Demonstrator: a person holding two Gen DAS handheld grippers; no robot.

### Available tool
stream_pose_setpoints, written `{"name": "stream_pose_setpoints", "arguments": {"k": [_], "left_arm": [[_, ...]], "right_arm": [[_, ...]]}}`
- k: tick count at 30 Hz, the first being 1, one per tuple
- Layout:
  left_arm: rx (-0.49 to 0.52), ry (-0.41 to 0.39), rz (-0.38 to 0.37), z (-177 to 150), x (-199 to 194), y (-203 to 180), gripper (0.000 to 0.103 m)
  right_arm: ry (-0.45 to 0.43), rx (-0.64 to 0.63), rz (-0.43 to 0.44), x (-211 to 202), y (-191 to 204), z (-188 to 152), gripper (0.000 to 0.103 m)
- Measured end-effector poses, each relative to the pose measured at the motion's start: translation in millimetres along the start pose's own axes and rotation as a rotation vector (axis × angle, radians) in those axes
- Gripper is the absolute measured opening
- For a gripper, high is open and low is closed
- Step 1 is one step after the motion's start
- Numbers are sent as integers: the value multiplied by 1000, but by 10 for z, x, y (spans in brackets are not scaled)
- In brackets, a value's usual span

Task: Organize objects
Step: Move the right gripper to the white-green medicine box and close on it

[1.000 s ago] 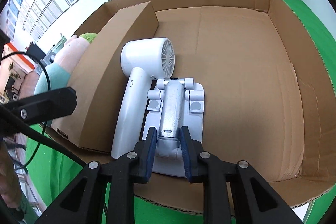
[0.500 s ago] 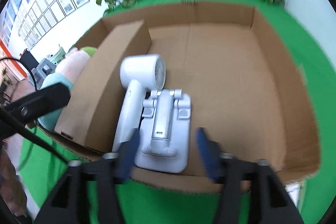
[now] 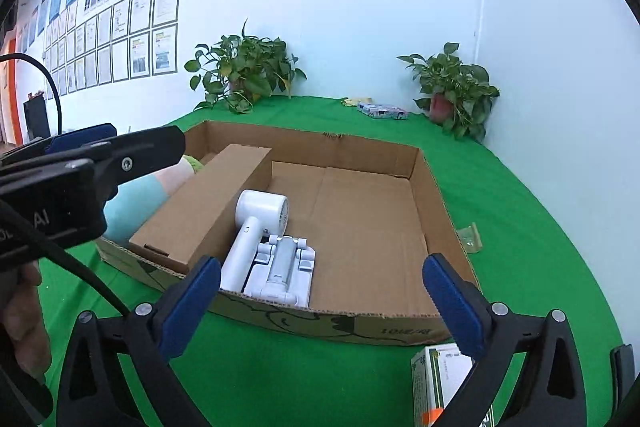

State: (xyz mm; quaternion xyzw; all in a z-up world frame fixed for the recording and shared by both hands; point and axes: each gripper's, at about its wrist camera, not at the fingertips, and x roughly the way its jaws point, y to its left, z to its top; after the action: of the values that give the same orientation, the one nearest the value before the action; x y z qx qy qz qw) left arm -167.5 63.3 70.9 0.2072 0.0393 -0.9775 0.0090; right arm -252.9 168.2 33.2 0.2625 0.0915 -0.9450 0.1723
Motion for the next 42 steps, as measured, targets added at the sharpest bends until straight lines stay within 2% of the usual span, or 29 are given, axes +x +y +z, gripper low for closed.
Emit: {"name": "stream_pose_setpoints", "arguments": {"k": [5,8,20,26,31,33,36,39,42], "left_arm": [[53,-32,87,-103,-200,-88,82],[84,-22,129,-192,-255,-121,82],[84,26,127,-357,-231,-158,82],[62,44,107,-404,-209,-137,82],[57,76,72,-496,-209,-92,82],[61,107,49,-588,-202,-73,82],[45,154,23,-740,-149,-44,82],[-2,203,-18,-854,-41,-52,82],[-27,236,-68,-916,27,-110,82]], "right_arm": [[11,16,17,-105,-32,-80,102],[9,32,23,-219,-72,-121,102],[2,39,22,-416,-173,-262,102],[5,34,22,-453,-179,-301,102],[16,107,39,-596,-334,-462,102],[22,101,12,-683,-413,-609,102],[29,52,-86,-805,-569,-841,102],[118,100,-96,-758,-832,-1030,102],[194,132,-150,-622,-1024,-1194,102]]}}
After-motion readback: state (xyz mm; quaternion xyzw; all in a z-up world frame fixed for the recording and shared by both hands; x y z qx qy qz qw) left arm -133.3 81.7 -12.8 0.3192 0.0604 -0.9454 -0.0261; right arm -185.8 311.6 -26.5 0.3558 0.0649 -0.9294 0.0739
